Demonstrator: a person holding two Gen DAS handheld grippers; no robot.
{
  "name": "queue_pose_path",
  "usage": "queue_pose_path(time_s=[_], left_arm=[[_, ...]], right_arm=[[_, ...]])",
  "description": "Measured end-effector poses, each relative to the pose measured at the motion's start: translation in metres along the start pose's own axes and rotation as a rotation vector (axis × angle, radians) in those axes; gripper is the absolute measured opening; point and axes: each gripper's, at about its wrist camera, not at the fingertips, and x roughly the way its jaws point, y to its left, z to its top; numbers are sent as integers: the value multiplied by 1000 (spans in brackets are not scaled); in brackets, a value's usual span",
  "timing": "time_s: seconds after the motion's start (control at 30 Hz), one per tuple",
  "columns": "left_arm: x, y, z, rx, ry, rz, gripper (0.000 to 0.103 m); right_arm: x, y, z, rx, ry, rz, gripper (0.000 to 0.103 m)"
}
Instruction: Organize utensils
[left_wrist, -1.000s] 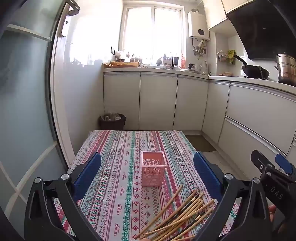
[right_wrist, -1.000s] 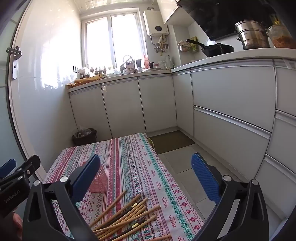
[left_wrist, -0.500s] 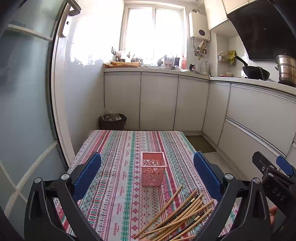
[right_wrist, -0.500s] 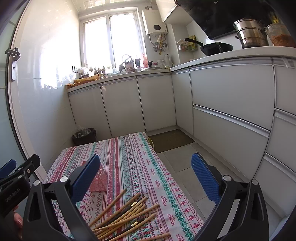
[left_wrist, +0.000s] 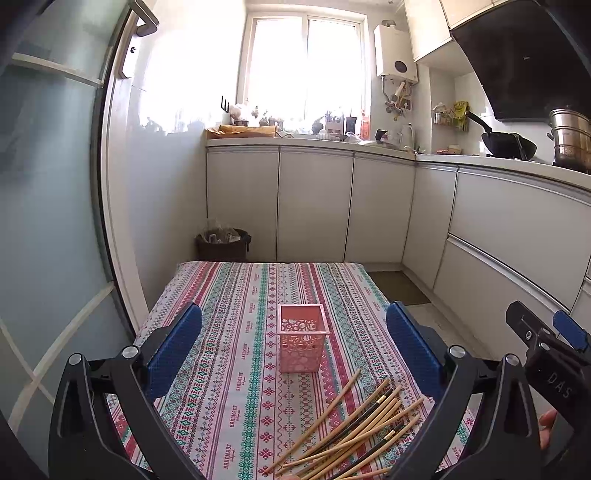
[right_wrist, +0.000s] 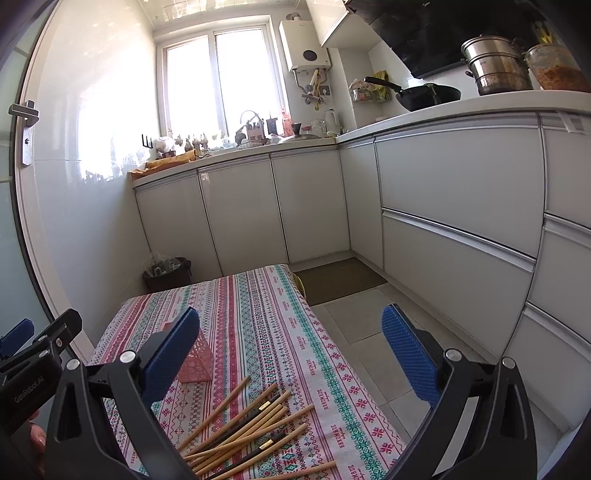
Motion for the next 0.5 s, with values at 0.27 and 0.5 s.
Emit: queue_pose_path(time_s=[0.27, 0.5], left_arm=[[2, -1, -1, 2, 6, 4, 96], [4, -1, -2, 5, 13, 3, 96]], right_arm=[[0, -1, 1, 5, 3, -1, 96], [1, -2, 1, 9, 9, 0, 96]])
